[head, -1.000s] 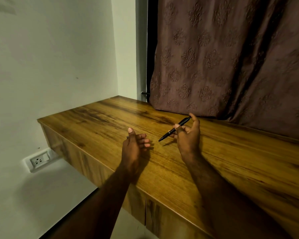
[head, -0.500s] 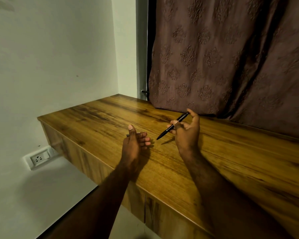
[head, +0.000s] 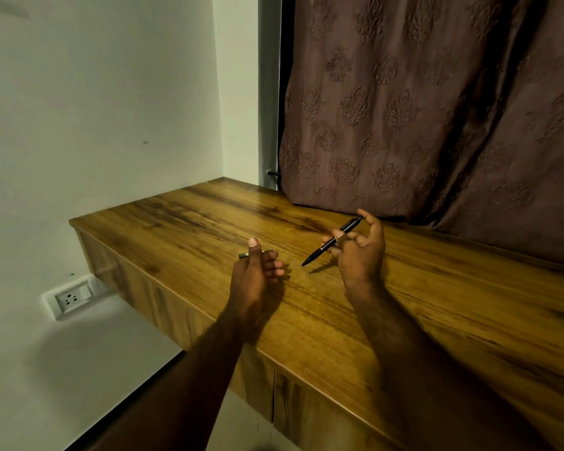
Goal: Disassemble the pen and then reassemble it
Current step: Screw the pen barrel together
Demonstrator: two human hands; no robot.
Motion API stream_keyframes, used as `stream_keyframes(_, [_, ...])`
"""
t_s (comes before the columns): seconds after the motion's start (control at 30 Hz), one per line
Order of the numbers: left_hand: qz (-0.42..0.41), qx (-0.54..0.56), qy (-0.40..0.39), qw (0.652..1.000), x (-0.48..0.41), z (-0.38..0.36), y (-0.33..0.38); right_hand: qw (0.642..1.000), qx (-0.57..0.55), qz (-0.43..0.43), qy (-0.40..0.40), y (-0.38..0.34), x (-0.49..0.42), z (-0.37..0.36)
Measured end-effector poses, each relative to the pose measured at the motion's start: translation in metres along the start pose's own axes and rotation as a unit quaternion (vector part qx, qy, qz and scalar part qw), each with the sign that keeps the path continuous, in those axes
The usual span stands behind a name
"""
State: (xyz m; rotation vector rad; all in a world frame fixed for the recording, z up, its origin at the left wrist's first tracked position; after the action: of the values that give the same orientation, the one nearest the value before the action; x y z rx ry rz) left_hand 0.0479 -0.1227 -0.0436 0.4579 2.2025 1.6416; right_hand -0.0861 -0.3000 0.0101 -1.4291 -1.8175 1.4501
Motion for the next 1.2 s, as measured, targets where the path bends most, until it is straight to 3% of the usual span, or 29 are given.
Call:
stream_keyframes(0.7, [-0.026, 0.005, 0.007, 1.0, 0.014, -0.003, 0.016, 0.999, -0.014, 0.003, -0.05, -0.004, 0.005, -0.012])
stream_keyframes(1.0, [0.067, 0.094, -0.039, 0.993, 0.023, -0.015, 0.004, 0.999, -0.04, 0.011, -0.003, -0.008, 0.003, -0.001])
stream_keyframes(1.2, [0.088, 0.109, -0.042, 0.989, 0.024, -0.017, 0.001, 0.999, -0.041, 0.014, 0.004, -0.005, 0.003, -0.001])
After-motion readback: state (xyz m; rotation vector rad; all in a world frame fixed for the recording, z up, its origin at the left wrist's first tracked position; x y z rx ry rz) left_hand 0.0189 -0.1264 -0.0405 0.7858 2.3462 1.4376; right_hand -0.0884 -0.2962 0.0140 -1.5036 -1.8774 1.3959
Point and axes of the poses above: each hand's wrist, its own x-axis away from the middle knuckle, its own z-axis out of the back of the hand, y = z × x, the point moved 10 cm from there along -x, towards the middle knuckle
